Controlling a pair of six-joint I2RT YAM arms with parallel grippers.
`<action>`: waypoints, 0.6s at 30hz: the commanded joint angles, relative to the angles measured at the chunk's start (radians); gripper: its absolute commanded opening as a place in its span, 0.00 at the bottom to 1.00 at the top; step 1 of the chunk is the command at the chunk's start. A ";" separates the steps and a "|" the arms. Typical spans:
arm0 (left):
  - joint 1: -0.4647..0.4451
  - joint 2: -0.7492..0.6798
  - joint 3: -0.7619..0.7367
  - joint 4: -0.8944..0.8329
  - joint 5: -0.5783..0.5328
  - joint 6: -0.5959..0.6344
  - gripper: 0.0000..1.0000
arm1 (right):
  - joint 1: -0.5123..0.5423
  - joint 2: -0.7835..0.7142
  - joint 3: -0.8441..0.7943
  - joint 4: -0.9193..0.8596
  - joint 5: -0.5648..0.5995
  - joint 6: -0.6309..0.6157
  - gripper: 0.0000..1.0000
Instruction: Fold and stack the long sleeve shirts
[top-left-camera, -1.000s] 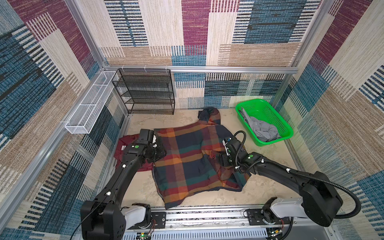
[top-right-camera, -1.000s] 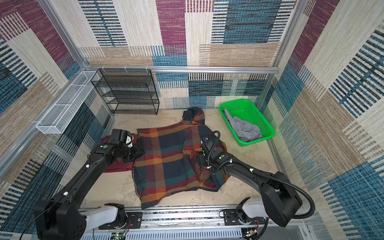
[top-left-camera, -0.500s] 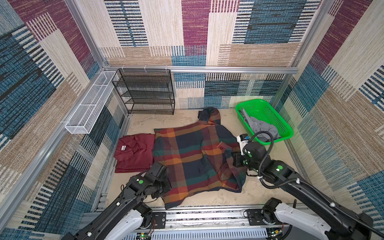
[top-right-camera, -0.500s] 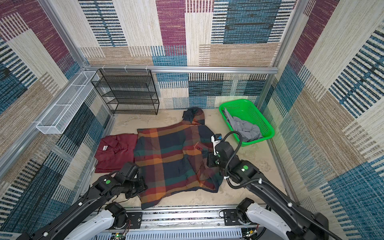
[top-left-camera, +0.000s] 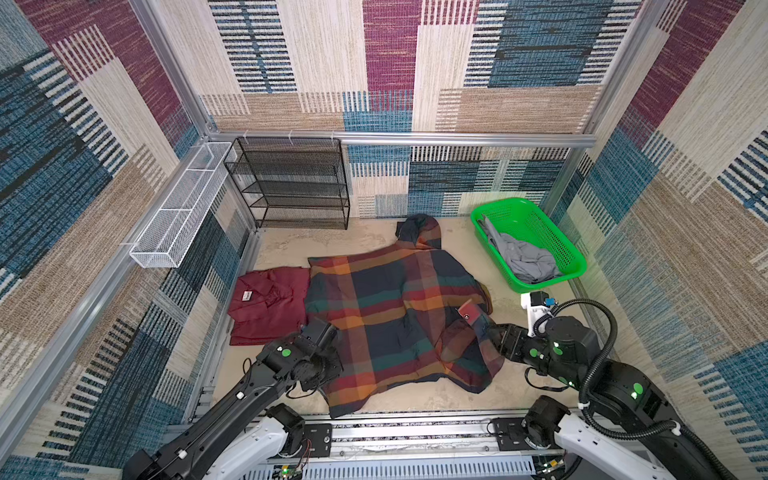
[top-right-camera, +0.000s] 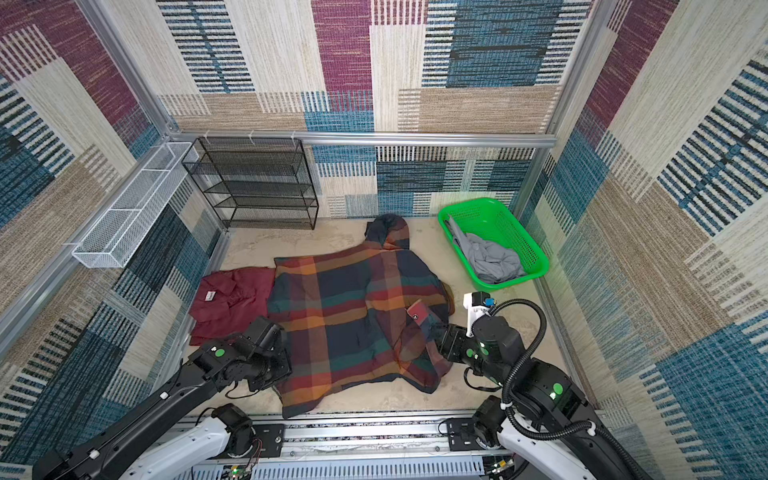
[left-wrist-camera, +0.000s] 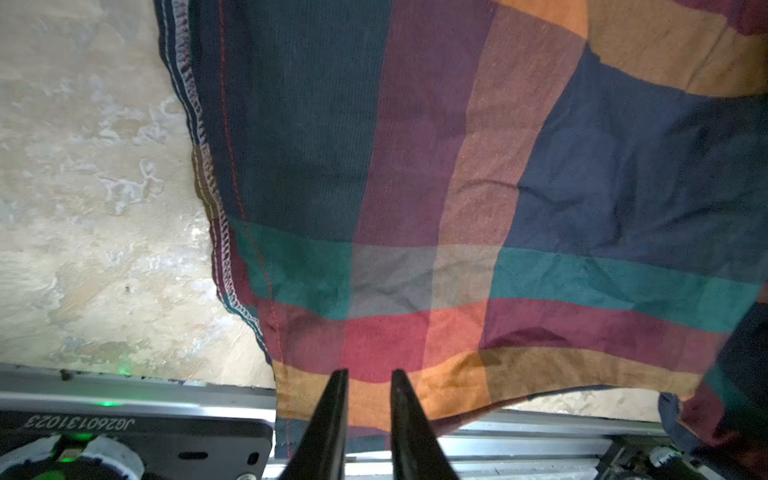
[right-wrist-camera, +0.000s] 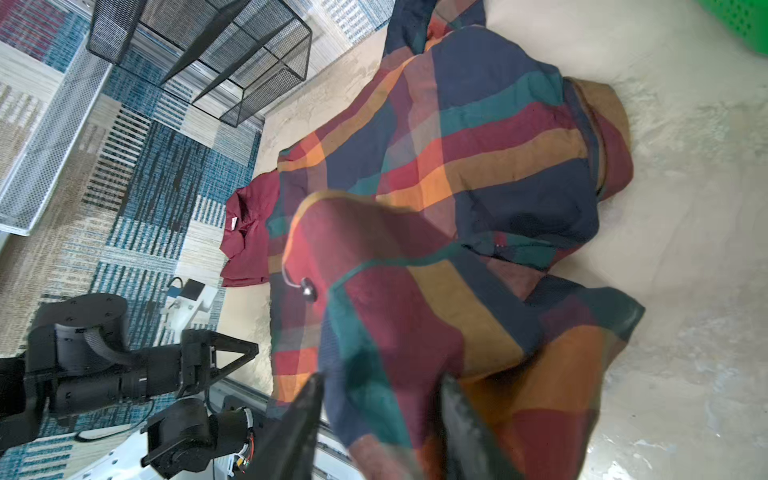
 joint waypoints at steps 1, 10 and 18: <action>-0.007 -0.056 -0.054 -0.039 0.047 -0.024 0.24 | 0.001 0.020 -0.029 0.022 0.018 0.041 0.55; -0.092 -0.189 -0.172 -0.080 0.119 -0.177 0.26 | 0.001 0.058 -0.093 0.030 0.106 0.008 0.65; -0.213 -0.181 -0.230 -0.079 0.097 -0.307 0.28 | 0.013 0.155 -0.147 0.075 0.096 0.001 0.75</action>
